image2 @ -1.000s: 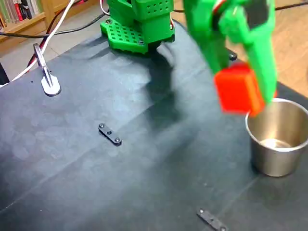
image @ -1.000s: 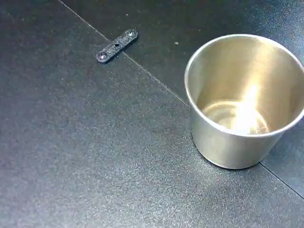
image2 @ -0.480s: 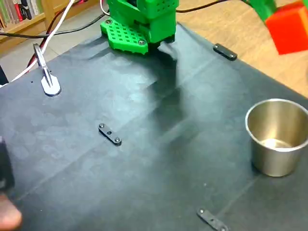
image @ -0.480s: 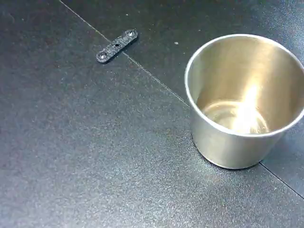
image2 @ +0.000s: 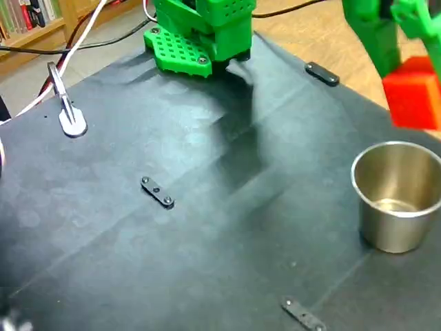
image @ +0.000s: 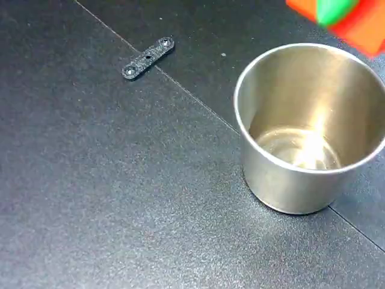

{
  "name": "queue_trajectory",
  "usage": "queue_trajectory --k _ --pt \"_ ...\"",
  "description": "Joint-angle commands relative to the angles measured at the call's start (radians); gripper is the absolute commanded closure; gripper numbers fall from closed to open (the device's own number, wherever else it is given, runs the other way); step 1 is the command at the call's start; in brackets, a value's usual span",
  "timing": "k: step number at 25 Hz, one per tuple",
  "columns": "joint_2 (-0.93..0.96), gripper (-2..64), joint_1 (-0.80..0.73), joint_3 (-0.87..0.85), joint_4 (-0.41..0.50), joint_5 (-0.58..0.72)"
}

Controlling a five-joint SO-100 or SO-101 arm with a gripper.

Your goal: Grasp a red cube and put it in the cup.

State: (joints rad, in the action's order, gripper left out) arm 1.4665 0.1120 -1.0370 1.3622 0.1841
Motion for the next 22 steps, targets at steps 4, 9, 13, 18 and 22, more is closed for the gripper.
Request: queue_trajectory --k 4,9,13,18,22 --pt "-0.057 62.4 0.006 0.008 0.005 -0.115" --pt "-0.091 62.4 0.006 0.008 0.006 -0.156" --pt "-0.129 62.4 0.009 0.008 0.006 -0.163" --pt "-0.161 62.4 0.011 0.008 0.006 -0.163" --pt "-0.192 62.4 0.012 0.008 0.006 -0.163"
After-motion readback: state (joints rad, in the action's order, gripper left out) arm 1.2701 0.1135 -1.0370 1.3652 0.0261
